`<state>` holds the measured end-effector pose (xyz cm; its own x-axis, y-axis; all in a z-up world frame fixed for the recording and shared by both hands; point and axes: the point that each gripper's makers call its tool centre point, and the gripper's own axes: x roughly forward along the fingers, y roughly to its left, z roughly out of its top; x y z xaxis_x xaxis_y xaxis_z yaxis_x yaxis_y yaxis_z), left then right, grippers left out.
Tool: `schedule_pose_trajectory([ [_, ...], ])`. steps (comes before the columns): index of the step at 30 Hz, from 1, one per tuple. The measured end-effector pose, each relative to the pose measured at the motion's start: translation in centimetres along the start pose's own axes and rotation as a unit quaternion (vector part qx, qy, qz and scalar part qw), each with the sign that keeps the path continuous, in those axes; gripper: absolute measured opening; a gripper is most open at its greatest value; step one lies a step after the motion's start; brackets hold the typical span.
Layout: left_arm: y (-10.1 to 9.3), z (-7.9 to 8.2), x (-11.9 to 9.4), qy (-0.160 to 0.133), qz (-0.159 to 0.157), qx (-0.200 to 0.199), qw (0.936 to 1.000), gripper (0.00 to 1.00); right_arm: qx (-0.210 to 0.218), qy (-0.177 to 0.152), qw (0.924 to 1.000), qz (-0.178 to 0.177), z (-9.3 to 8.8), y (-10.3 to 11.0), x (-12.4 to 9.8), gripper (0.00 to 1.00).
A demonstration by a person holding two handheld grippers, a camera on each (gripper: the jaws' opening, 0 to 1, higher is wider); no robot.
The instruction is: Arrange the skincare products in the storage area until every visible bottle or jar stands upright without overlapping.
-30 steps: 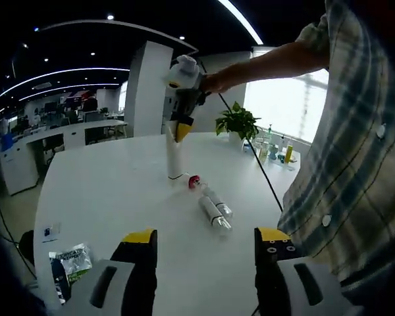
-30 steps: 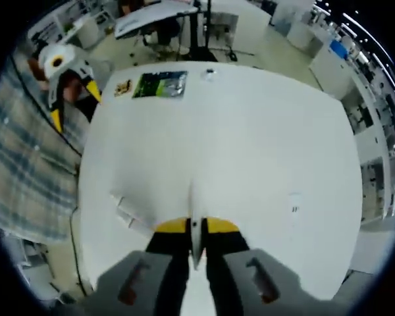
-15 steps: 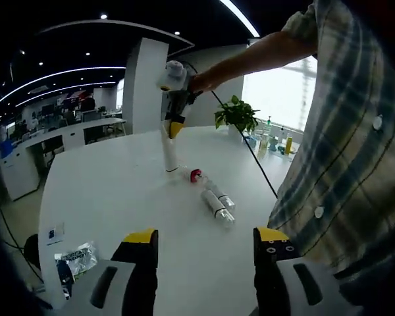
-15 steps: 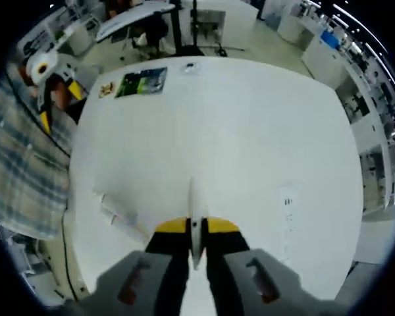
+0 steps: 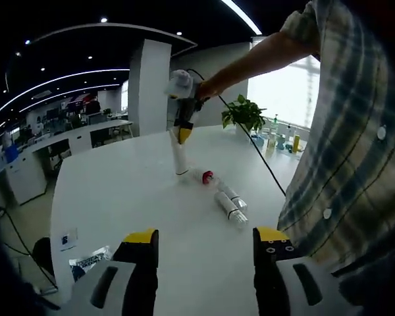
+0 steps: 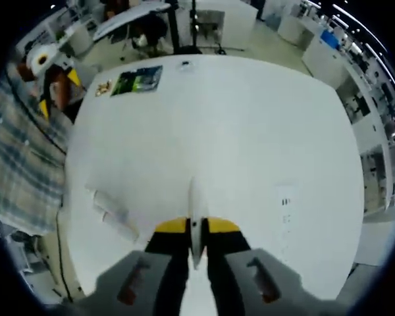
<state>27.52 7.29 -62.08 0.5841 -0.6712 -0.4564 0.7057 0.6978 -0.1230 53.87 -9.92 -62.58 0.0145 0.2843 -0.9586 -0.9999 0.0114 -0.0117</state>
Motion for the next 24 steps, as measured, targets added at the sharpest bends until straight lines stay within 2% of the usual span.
schedule_pose_trajectory([
  [4,-0.1,-0.3,-0.2,-0.002,0.003,-0.008,1.0,0.59,0.002,0.004,1.0,0.002,-0.7,-0.3,0.3,0.07],
  [13,-1.1,-1.1,0.0,0.007,-0.005,-0.009,0.9999,0.59,0.013,-0.005,0.9999,0.006,-0.9,-0.4,0.1,0.08],
  [24,-1.4,-0.8,-0.1,0.003,-0.009,-0.005,0.9999,0.6,0.009,-0.007,0.9998,-0.014,-1.3,-0.9,-0.5,0.09],
])
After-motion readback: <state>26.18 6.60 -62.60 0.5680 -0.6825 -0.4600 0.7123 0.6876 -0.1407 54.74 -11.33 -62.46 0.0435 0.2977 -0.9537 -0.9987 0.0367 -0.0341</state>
